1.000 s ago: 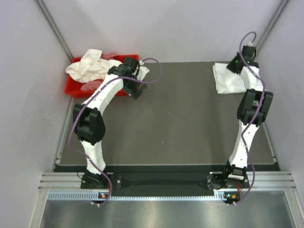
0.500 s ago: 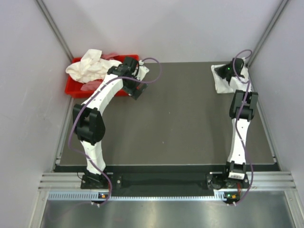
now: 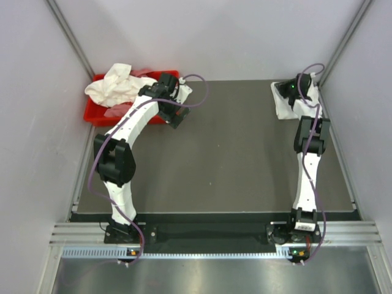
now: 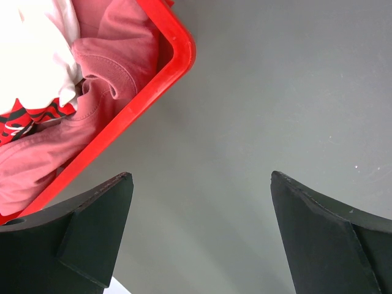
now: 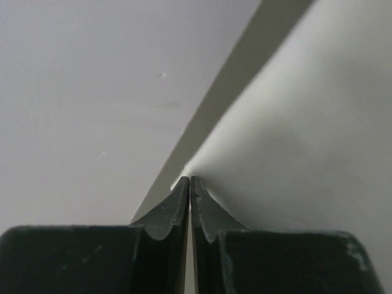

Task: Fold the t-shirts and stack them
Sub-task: Neatly place the folded tshirt to the corner, then reset both grippers

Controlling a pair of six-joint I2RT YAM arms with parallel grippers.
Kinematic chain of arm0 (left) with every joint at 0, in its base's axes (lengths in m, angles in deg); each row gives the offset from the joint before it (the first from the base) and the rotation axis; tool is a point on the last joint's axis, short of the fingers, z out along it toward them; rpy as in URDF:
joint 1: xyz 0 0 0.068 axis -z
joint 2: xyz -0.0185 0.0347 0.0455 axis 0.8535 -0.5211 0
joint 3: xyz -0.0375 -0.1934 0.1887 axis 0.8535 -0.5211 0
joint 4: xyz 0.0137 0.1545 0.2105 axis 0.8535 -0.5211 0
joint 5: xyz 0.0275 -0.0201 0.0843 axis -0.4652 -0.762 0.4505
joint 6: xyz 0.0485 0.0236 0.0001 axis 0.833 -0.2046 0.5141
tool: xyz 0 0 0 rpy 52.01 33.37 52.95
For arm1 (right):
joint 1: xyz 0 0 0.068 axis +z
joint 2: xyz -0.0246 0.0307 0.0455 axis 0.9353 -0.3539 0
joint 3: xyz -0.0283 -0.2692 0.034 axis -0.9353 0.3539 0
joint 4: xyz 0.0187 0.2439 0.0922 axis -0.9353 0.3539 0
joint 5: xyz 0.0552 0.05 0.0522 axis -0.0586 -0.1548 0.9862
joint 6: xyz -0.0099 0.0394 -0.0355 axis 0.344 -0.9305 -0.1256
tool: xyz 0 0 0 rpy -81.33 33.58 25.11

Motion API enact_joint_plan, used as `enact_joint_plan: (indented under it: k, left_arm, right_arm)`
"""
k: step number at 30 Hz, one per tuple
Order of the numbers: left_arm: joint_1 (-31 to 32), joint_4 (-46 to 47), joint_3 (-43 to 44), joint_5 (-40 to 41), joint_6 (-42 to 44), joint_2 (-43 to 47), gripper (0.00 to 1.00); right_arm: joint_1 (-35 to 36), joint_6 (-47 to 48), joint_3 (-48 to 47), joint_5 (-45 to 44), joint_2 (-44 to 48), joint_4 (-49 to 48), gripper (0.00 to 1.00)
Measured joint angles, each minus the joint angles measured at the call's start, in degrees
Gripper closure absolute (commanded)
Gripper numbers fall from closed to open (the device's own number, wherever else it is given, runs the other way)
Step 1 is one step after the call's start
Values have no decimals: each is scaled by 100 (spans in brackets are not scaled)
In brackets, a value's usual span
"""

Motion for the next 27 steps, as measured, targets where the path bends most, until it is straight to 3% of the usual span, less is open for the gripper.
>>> enact_joint_plan:
  k: [3,4,6,7,8,9,11,20,27]
  left_arm:
    - [0,0,0,0,2,0,1]
    - [0,0,0,0,4,0,1]
    - [0,0,0,-7,2,0,1]
    - [0,-2,0,-20,4,0,1]
    - [0,-2,0,-26,7,0,1]
    - [0,-4,0,-44,9,0,1]
    - [0,-9,0,-83,9,0,1]
    - [-2,164,-162,-35,-186,372,1]
    - [-197,970,-1403,236,-846,1298,1]
  right_arm:
    - [13,28,-227,-87,0,2,79]
    - [13,66,-310,-105,17,-28,62]
    - [11,170,-345,-144,133,-22,49]
    - [7,275,-341,-155,221,22,37]
    - [2,354,-332,-157,334,50,30]
    - [-20,474,-269,-157,503,81,16]
    - [-33,723,186,-129,1073,181,2]
    - [-125,2138,3379,-481,4940,1141,0]
    - [-107,2874,6282,-1113,7353,1926,0]
